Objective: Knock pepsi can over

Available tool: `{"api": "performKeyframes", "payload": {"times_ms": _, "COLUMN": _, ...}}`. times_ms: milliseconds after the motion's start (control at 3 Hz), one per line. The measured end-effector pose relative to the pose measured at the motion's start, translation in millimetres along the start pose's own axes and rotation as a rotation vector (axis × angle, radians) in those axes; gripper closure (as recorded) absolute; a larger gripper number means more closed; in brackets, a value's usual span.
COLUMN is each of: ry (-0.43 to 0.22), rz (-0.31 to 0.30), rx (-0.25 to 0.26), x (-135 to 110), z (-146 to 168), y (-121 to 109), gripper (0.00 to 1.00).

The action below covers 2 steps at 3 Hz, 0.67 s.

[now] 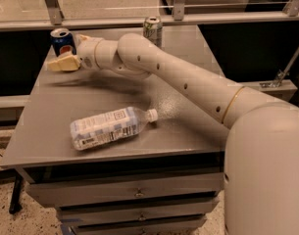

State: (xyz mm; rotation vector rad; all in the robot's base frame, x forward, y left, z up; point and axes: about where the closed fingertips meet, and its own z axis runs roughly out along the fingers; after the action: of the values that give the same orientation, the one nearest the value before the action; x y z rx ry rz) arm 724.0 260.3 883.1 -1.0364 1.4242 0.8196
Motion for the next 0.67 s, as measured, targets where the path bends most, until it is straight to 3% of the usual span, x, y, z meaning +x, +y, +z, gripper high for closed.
{"api": "performKeyframes", "payload": {"times_ms": 667, "ry": -0.004, "rz": 0.013, "rx": 0.009, "x": 3.3, "z": -5.1, "y": 2.4, "gripper": 0.63}}
